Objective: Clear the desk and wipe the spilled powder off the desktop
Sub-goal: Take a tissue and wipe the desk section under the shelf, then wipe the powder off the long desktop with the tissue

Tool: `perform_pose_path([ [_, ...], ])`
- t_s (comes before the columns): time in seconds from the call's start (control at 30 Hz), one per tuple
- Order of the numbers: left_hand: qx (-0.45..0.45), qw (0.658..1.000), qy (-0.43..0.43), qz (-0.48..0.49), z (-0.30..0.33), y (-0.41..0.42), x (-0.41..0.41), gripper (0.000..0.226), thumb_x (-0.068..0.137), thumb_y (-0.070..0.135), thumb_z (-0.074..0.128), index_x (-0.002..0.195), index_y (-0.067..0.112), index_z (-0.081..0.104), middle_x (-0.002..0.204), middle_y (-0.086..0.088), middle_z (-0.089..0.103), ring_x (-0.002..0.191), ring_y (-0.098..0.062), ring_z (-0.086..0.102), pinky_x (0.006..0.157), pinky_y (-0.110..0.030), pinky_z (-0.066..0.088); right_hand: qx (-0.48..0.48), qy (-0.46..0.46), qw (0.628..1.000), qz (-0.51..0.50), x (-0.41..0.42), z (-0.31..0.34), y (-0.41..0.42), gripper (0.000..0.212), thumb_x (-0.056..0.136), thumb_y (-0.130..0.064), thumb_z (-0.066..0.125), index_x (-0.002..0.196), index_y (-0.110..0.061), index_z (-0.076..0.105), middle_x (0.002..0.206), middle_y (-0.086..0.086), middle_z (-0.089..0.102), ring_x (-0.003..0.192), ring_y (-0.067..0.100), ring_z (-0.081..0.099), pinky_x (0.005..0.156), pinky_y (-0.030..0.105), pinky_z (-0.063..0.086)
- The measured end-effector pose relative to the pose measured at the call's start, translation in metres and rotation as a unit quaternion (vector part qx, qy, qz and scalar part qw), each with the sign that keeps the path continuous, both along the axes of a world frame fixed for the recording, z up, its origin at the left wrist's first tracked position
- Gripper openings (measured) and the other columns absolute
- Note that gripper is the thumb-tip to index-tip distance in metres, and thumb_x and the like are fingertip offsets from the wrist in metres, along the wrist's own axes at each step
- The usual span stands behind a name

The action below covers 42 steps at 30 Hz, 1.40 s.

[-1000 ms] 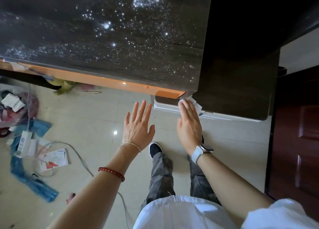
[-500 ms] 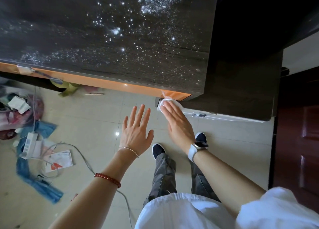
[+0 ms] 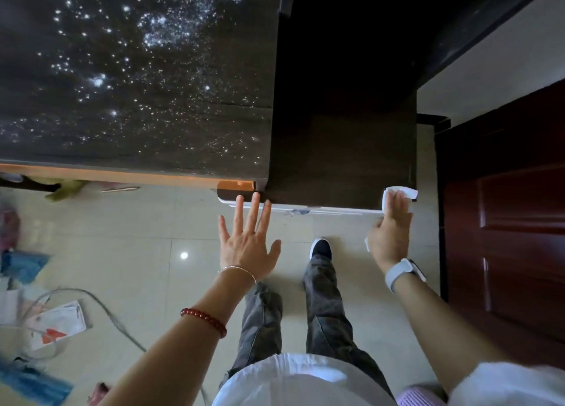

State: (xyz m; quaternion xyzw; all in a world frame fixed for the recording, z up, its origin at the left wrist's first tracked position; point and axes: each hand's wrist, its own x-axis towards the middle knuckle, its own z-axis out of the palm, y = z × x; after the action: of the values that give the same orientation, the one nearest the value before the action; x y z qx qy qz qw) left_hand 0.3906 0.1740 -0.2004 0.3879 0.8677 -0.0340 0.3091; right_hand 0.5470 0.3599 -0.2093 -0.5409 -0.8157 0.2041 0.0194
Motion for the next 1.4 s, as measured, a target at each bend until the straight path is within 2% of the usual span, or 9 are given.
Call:
perform_pose_path([
  [0.4,-0.020,0.996,-0.020,0.082,0.020,0.016,0.009,0.068,0.094,0.038,0.036,0.145,0.025,-0.007,0.154,0.001,-0.019,0.140,-0.024,-0.021,0.114,-0.051,-0.001,-0.105,0.076,0.904,0.408,-0.057,-0.004,-0.034,0.076,0.078,0.020,0.029,0.144,-0.018,0.023,0.154,0.001,0.013,0.139,0.012,-0.005,0.114,0.028,-0.004],
  [0.67,-0.025,0.983,-0.017,0.182,0.034,0.058,0.042,0.062,0.095,0.036,0.034,0.146,0.021,0.002,0.155,-0.005,-0.015,0.140,-0.027,-0.018,0.116,-0.046,0.001,-0.074,0.039,0.967,0.241,0.015,0.002,0.054,0.078,0.077,0.024,0.035,0.143,-0.018,0.027,0.150,-0.003,0.007,0.139,0.012,-0.004,0.115,0.034,0.013],
  [0.77,0.000,0.979,-0.041,0.198,0.041,0.077,0.058,0.056,0.095,0.036,0.037,0.145,0.022,0.014,0.156,-0.004,-0.005,0.142,-0.025,-0.011,0.115,-0.043,0.006,-0.127,0.038,0.970,0.205,0.011,0.011,0.079,0.070,0.084,0.020,0.030,0.143,-0.018,0.027,0.153,-0.003,0.007,0.139,0.007,-0.005,0.111,0.023,0.016],
  [0.83,0.056,0.971,-0.076,0.221,0.048,0.092,0.066,0.051,0.094,0.031,0.042,0.141,0.021,0.026,0.155,-0.004,0.009,0.142,-0.026,0.007,0.114,-0.040,0.019,-0.186,0.064,0.967,0.160,-0.003,0.026,0.090,0.059,0.088,0.015,0.031,0.138,-0.014,0.036,0.151,0.004,0.023,0.141,0.015,0.014,0.103,0.019,0.023],
  [0.93,0.189,0.911,-0.157,0.331,0.064,0.113,0.071,0.040,0.092,0.019,0.050,0.131,0.014,0.043,0.140,-0.003,0.040,0.121,-0.023,0.048,0.097,-0.029,0.040,-0.313,0.140,0.939,0.032,-0.028,0.068,0.096,0.033,0.092,-0.003,0.036,0.120,-0.013,0.048,0.117,0.003,0.056,0.101,0.020,0.054,0.085,0.028,0.043],
  [1.1,0.346,0.676,-0.380,0.528,0.110,0.135,0.062,0.028,0.091,0.025,0.054,0.118,0.016,0.053,0.105,0.000,0.060,0.087,-0.010,0.057,0.079,-0.026,0.047,-0.402,0.222,0.880,0.122,-0.041,0.133,0.078,0.008,0.092,-0.015,0.050,0.094,-0.016,0.057,0.079,-0.006,0.056,0.069,0.003,0.051,0.054,0.007,0.038],
  [1.17,0.371,0.627,-0.444,0.521,0.125,0.131,0.057,0.025,0.087,0.035,0.053,0.105,0.019,0.060,0.094,0.000,0.064,0.086,-0.011,0.059,0.077,-0.026,0.049,-0.401,0.234,0.873,0.149,-0.045,0.150,0.069,0.007,0.090,-0.014,0.053,0.090,-0.017,0.059,0.078,-0.009,0.058,0.067,-0.003,0.053,0.056,0.006,0.038],
  [1.27,0.418,0.597,-0.419,0.542,0.147,0.124,0.051,0.010,0.088,0.019,0.057,0.092,0.012,0.063,0.081,-0.002,0.067,0.077,-0.013,0.063,0.070,-0.027,0.052,-0.338,0.244,0.890,0.187,-0.054,0.168,0.060,0.010,0.086,-0.012,0.056,0.084,-0.020,0.061,0.077,-0.011,0.061,0.070,-0.003,0.053,0.060,0.011,0.040],
  [1.4,0.427,0.640,-0.233,0.594,0.170,0.115,0.041,0.015,0.090,0.012,0.054,0.075,0.014,0.059,0.065,-0.001,0.059,0.062,-0.014,0.055,0.056,-0.022,0.046,-0.307,0.228,0.899,0.216,-0.064,0.186,0.041,0.007,0.087,-0.014,0.055,0.087,-0.017,0.061,0.080,-0.005,0.061,0.069,0.004,0.053,0.063,0.019,0.043],
])
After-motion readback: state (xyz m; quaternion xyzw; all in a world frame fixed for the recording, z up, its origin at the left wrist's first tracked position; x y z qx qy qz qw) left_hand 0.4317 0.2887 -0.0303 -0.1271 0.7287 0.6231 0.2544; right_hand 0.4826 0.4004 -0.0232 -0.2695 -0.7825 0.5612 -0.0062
